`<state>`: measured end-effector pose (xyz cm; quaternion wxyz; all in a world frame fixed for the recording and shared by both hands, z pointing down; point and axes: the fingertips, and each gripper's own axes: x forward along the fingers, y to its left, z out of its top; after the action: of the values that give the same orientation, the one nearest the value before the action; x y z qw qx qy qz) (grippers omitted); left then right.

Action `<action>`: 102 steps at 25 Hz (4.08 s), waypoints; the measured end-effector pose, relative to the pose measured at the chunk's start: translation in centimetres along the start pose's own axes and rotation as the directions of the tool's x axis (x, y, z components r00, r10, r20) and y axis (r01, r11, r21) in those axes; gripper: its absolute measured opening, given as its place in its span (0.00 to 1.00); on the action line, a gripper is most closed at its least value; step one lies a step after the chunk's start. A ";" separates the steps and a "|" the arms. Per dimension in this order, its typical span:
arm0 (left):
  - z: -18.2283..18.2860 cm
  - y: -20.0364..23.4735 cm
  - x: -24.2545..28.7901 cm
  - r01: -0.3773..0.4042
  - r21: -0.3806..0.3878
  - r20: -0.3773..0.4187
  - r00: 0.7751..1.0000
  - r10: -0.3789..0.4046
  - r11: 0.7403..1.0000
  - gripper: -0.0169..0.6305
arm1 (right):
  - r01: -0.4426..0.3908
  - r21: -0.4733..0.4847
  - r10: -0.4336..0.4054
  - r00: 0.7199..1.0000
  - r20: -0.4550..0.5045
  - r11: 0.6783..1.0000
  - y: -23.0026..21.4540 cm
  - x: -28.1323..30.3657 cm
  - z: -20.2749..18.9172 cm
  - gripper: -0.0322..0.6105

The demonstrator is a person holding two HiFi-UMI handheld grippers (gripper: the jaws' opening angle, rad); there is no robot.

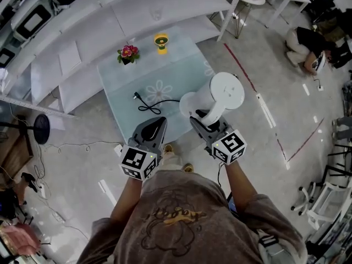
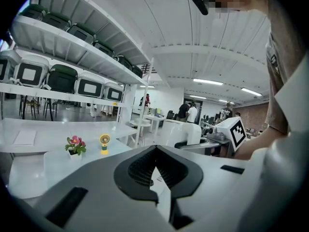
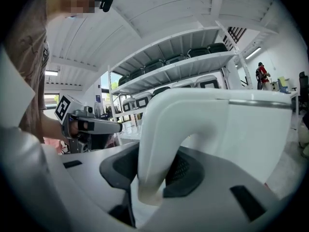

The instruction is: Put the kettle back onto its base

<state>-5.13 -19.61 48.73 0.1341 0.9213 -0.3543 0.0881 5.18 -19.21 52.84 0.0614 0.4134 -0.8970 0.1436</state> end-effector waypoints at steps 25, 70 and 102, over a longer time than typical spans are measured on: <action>-1.4 4.3 -1.5 -0.066 -0.011 -0.055 0.996 0.065 0.998 0.06 | -0.042 -0.079 0.033 0.993 -0.111 0.996 -1.0 6.9 -6.6 0.25; -1.7 3.8 -1.9 -0.089 -0.056 -0.049 0.995 0.086 0.994 0.06 | -0.064 -0.182 0.035 0.987 -0.159 0.981 0.6 8.1 -9.4 0.26; -1.1 1.0 -0.1 0.017 -0.085 -0.021 1.000 -0.019 0.996 0.06 | -0.007 -0.181 -0.034 0.975 -0.221 0.983 0.1 3.8 -9.5 0.39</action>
<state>-5.96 -19.97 49.95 0.1778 0.9169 -0.3479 0.0816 2.54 -18.90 62.74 0.2001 0.3936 -0.8909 0.1066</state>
